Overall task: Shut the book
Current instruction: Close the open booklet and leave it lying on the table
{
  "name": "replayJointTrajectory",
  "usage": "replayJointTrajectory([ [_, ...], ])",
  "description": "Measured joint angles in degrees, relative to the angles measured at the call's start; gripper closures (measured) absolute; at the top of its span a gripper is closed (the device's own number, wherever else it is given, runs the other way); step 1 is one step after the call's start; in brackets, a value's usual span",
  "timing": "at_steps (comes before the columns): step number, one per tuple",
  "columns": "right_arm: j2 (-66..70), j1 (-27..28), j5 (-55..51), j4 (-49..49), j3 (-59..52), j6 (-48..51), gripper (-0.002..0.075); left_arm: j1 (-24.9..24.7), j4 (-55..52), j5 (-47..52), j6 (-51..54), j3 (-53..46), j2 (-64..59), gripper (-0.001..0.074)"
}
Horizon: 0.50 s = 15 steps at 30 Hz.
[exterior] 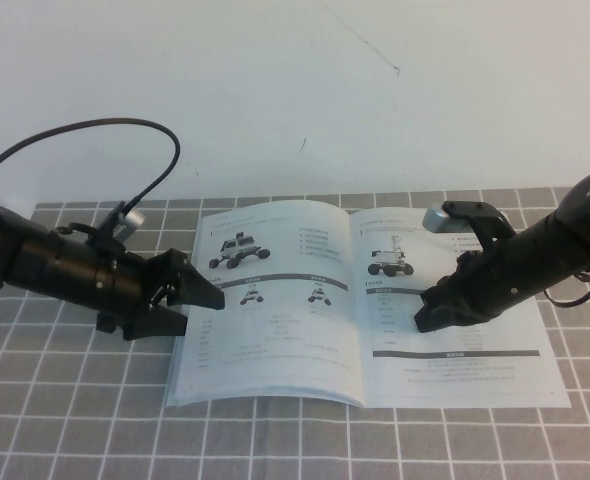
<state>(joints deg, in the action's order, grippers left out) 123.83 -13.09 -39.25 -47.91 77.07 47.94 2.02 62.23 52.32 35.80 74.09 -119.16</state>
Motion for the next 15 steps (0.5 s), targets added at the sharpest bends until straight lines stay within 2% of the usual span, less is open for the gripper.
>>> replayJointTrajectory([
  [8,0.00,0.00,0.00,0.00,0.00,0.00,0.0729,0.00,6.02,7.64,1.11,4.78,-0.34,0.0196],
  [12,0.00,0.00,-0.08,0.00,0.00,0.00,0.0729,-0.10,6.15,9.38,1.11,6.69,-0.34,0.0197],
  [15,0.00,0.00,-0.13,0.00,0.00,0.00,0.0729,-0.10,2.10,10.15,-0.31,7.73,-0.34,0.0197],
])
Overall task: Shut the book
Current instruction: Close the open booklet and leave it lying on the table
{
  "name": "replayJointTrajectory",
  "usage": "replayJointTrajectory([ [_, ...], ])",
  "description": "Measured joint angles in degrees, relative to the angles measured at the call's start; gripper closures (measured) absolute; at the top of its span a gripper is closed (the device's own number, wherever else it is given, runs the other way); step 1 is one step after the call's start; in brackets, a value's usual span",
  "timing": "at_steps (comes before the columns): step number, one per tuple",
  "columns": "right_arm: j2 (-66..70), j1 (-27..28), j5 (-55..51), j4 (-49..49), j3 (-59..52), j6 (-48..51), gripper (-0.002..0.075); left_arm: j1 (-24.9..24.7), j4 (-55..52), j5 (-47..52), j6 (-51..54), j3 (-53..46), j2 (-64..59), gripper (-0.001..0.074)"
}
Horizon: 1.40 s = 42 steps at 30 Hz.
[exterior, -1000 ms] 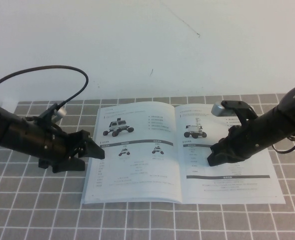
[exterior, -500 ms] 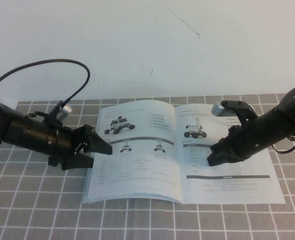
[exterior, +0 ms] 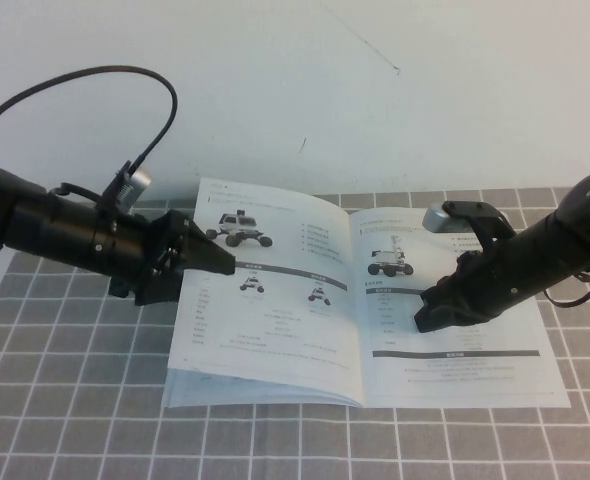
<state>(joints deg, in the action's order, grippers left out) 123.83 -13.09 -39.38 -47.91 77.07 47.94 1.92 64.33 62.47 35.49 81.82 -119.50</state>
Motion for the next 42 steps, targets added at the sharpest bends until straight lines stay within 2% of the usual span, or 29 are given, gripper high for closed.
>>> replayJointTrajectory([
  [5,0.00,0.00,0.00,0.00,0.00,0.00,0.0729,0.00,-11.40,-1.04,-6.04,0.85,-0.02,0.0197],
  [10,0.00,0.00,0.00,0.00,0.00,0.00,0.0729,-0.26,-14.91,-3.18,-8.64,0.94,-0.02,0.0198],
  [17,0.00,0.00,-0.13,0.00,0.00,0.00,0.0729,-3.25,-22.54,-7.46,-13.00,0.94,-0.02,0.0198],
  [25,0.00,0.02,-0.46,0.00,0.00,0.00,0.0729,-6.51,-24.81,-11.43,-15.92,0.94,-0.02,0.0198],
  [36,0.04,0.02,-0.49,0.00,0.00,0.00,0.0729,-6.50,-27.61,-11.48,-19.03,1.34,-0.12,0.0201],
  [42,0.04,0.02,-0.49,0.00,0.00,0.00,0.0729,-6.50,-33.54,-11.41,-22.26,3.05,-0.12,0.0202],
])
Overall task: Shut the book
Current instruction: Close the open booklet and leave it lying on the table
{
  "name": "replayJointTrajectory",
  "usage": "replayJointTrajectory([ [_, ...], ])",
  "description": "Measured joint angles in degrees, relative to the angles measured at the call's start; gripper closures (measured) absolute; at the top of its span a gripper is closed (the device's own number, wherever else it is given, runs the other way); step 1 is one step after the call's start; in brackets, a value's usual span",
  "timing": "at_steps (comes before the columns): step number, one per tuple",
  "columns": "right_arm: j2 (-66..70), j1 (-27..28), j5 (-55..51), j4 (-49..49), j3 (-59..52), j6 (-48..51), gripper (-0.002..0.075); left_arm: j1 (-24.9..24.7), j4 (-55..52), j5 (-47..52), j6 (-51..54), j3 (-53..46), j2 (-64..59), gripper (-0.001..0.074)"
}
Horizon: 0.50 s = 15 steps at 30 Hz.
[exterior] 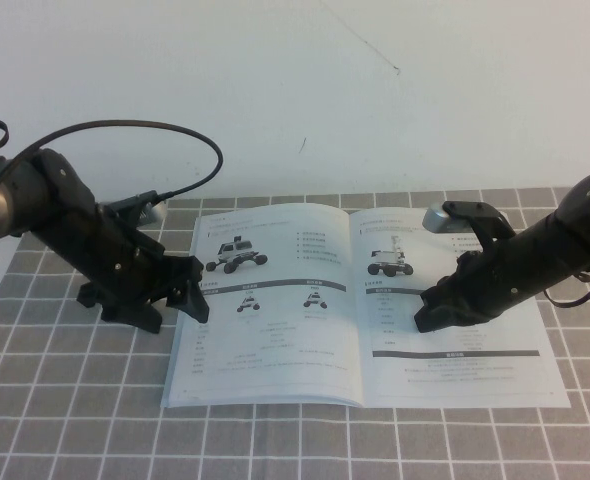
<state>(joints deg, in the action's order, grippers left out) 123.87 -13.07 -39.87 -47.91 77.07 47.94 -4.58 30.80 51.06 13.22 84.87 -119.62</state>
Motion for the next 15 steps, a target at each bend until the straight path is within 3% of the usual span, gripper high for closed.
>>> replayJointTrajectory([
  [15,0.00,0.00,0.00,-0.10,0.00,0.00,0.0729,0.00,1.70,-0.44,0.77,0.24,0.00,0.0202],
])
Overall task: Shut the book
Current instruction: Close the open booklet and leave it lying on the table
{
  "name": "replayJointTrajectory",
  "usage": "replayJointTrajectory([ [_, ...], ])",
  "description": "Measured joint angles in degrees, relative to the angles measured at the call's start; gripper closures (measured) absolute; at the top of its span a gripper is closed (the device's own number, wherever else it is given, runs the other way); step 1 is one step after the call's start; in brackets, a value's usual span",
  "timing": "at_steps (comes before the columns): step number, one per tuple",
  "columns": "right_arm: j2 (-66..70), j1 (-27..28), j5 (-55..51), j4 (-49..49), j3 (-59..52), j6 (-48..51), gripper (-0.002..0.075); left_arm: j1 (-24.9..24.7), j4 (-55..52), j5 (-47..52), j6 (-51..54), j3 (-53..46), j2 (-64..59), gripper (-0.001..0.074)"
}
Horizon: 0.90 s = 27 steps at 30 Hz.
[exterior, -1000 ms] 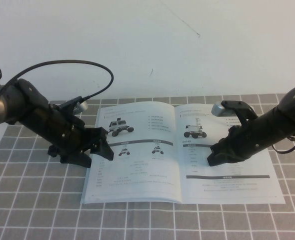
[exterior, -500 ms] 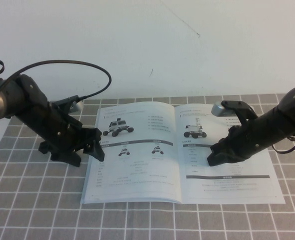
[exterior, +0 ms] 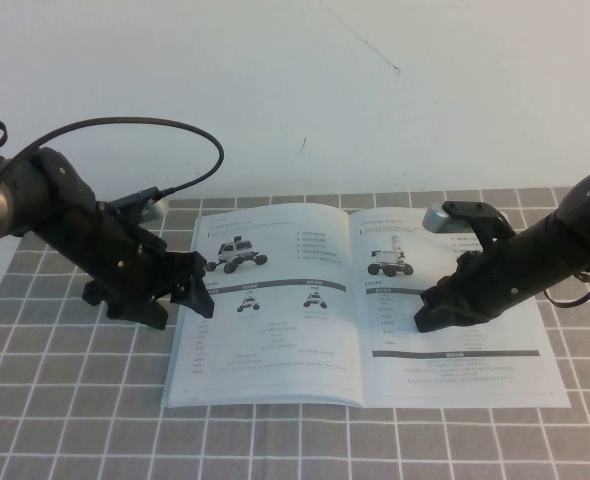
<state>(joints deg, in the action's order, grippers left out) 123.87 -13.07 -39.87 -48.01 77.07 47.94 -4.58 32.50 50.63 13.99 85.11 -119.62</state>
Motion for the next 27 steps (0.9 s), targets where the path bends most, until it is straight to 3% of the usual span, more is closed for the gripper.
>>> replayJointTrajectory([
  [18,0.00,0.00,0.00,0.00,0.00,0.00,0.0729,-0.14,3.34,0.00,0.92,0.00,-1.15,0.0202],
  [27,0.00,0.00,0.00,0.00,0.00,0.00,0.0729,-0.04,5.46,0.43,1.81,0.44,-2.07,0.0239],
])
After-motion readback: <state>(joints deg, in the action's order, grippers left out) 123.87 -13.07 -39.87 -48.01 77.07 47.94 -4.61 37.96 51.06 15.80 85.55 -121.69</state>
